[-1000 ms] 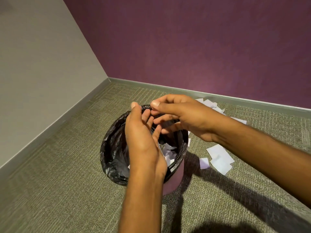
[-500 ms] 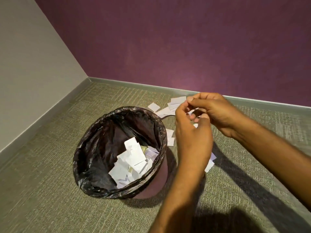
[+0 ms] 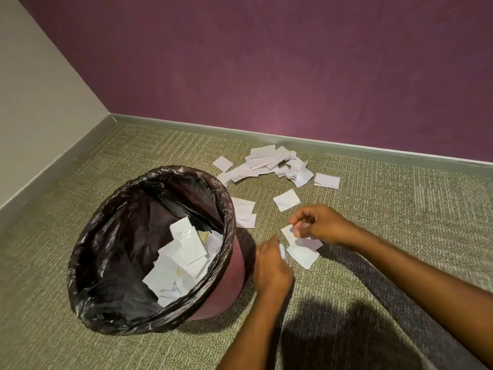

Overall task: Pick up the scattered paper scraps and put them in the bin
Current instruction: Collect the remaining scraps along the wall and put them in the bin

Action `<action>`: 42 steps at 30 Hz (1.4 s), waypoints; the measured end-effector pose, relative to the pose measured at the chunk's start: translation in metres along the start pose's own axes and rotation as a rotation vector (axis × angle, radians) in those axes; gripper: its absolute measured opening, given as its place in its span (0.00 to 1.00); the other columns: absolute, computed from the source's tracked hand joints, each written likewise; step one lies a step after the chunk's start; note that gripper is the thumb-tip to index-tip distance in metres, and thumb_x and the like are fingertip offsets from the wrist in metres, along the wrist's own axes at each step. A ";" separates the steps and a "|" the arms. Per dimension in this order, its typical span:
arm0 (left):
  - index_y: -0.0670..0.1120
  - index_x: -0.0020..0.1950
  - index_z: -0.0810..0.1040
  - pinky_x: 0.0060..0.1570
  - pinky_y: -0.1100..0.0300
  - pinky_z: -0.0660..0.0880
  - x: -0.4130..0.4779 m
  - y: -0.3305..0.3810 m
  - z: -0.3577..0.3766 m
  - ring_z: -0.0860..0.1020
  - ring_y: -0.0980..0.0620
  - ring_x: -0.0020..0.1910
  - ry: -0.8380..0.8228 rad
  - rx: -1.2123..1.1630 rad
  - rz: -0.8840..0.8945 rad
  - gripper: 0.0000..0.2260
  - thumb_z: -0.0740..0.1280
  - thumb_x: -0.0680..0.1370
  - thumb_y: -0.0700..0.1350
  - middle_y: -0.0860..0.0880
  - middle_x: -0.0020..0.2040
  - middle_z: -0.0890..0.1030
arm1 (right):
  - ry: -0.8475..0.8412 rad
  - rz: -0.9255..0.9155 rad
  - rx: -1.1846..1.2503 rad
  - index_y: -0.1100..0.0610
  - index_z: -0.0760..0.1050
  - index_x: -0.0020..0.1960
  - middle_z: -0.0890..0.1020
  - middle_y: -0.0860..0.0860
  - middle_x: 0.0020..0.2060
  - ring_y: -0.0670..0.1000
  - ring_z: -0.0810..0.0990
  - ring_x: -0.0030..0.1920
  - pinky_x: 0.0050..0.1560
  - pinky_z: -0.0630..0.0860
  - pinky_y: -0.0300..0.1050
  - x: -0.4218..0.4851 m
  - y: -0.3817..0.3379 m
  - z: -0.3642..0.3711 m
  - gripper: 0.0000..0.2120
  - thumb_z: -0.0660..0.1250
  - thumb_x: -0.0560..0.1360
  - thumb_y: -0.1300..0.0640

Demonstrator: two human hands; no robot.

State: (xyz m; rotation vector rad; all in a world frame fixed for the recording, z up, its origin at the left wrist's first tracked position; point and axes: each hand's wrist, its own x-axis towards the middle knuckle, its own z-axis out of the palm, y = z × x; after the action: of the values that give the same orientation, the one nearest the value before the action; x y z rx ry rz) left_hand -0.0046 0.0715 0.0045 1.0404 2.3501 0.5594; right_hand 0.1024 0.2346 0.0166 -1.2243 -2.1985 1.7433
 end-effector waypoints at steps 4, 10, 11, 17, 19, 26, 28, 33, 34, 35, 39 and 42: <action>0.49 0.83 0.66 0.68 0.56 0.73 0.001 -0.009 0.009 0.70 0.49 0.73 -0.009 0.088 0.041 0.32 0.71 0.80 0.35 0.49 0.75 0.71 | -0.059 -0.053 -0.252 0.52 0.82 0.65 0.83 0.43 0.59 0.40 0.80 0.53 0.49 0.75 0.33 -0.001 0.014 0.006 0.25 0.82 0.71 0.64; 0.50 0.77 0.72 0.56 0.53 0.78 0.007 -0.018 0.015 0.77 0.46 0.62 -0.019 0.066 0.019 0.26 0.70 0.81 0.35 0.48 0.70 0.69 | -0.082 -0.186 -0.812 0.43 0.75 0.73 0.73 0.43 0.64 0.47 0.72 0.64 0.59 0.79 0.51 -0.003 0.028 0.020 0.35 0.84 0.69 0.52; 0.50 0.76 0.73 0.55 0.52 0.78 0.007 -0.019 0.016 0.77 0.46 0.61 -0.013 0.067 0.018 0.25 0.69 0.81 0.35 0.48 0.70 0.69 | -0.075 -0.210 -0.854 0.43 0.76 0.71 0.73 0.44 0.63 0.47 0.71 0.63 0.57 0.79 0.50 -0.003 0.029 0.022 0.33 0.84 0.69 0.52; 0.49 0.70 0.76 0.55 0.50 0.80 0.015 -0.012 0.016 0.79 0.46 0.60 0.080 0.006 -0.002 0.19 0.67 0.81 0.35 0.48 0.66 0.74 | 0.004 -0.221 -0.787 0.47 0.76 0.45 0.76 0.43 0.48 0.47 0.76 0.48 0.44 0.78 0.49 -0.004 0.038 0.016 0.16 0.82 0.69 0.57; 0.49 0.67 0.79 0.53 0.51 0.80 0.021 -0.006 0.014 0.80 0.47 0.57 0.098 -0.002 0.006 0.16 0.67 0.82 0.35 0.49 0.63 0.76 | 0.020 -0.169 -0.710 0.49 0.74 0.41 0.79 0.43 0.43 0.48 0.79 0.43 0.40 0.76 0.48 -0.001 0.042 0.009 0.16 0.82 0.69 0.57; 0.50 0.60 0.82 0.46 0.53 0.78 0.047 0.018 0.017 0.80 0.49 0.51 0.133 -0.113 0.078 0.12 0.68 0.81 0.35 0.49 0.57 0.81 | 0.055 -0.052 -0.610 0.51 0.71 0.35 0.79 0.46 0.34 0.49 0.76 0.36 0.36 0.65 0.47 0.005 0.054 -0.014 0.18 0.81 0.67 0.59; 0.51 0.59 0.81 0.45 0.55 0.76 0.052 0.024 0.022 0.79 0.49 0.51 0.119 -0.127 0.094 0.12 0.70 0.81 0.36 0.50 0.57 0.81 | 0.055 -0.035 -0.607 0.52 0.74 0.37 0.80 0.47 0.35 0.51 0.79 0.37 0.36 0.67 0.47 0.006 0.058 -0.014 0.15 0.81 0.67 0.60; 0.51 0.74 0.74 0.65 0.47 0.74 0.062 0.022 0.036 0.70 0.45 0.70 0.040 0.130 0.072 0.28 0.79 0.76 0.51 0.49 0.70 0.73 | 0.058 -0.015 -0.557 0.56 0.81 0.43 0.84 0.50 0.38 0.55 0.84 0.41 0.38 0.73 0.48 0.011 0.062 -0.016 0.12 0.83 0.66 0.58; 0.50 0.76 0.71 0.66 0.47 0.73 0.062 0.021 0.037 0.68 0.44 0.72 0.025 0.173 0.071 0.32 0.79 0.76 0.54 0.48 0.72 0.71 | 0.054 -0.014 -0.542 0.55 0.82 0.43 0.84 0.50 0.38 0.53 0.83 0.41 0.38 0.75 0.49 0.012 0.062 -0.017 0.12 0.84 0.66 0.58; 0.49 0.77 0.70 0.67 0.47 0.73 0.063 0.021 0.038 0.67 0.44 0.72 0.023 0.196 0.076 0.33 0.79 0.76 0.55 0.47 0.73 0.70 | 0.051 -0.009 -0.515 0.55 0.82 0.43 0.84 0.49 0.39 0.52 0.82 0.40 0.38 0.75 0.49 0.013 0.060 -0.018 0.11 0.84 0.66 0.59; 0.49 0.74 0.71 0.65 0.46 0.73 0.068 0.021 0.038 0.68 0.44 0.71 0.015 0.203 0.067 0.33 0.80 0.74 0.56 0.47 0.72 0.71 | 0.104 0.032 -0.403 0.53 0.83 0.46 0.84 0.49 0.42 0.51 0.83 0.42 0.40 0.79 0.48 0.026 0.050 -0.028 0.11 0.83 0.70 0.60; 0.50 0.71 0.71 0.65 0.47 0.72 0.074 0.022 0.037 0.69 0.45 0.70 -0.013 0.173 0.024 0.34 0.83 0.72 0.55 0.48 0.71 0.73 | 0.206 0.034 -0.389 0.53 0.83 0.49 0.85 0.50 0.44 0.52 0.84 0.41 0.40 0.82 0.50 0.043 0.046 -0.044 0.10 0.82 0.72 0.59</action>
State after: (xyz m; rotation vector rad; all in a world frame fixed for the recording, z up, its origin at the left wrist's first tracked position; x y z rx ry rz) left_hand -0.0135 0.1477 -0.0333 1.1460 2.4114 0.3616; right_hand 0.1204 0.2976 -0.0239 -1.4464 -2.4700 1.1644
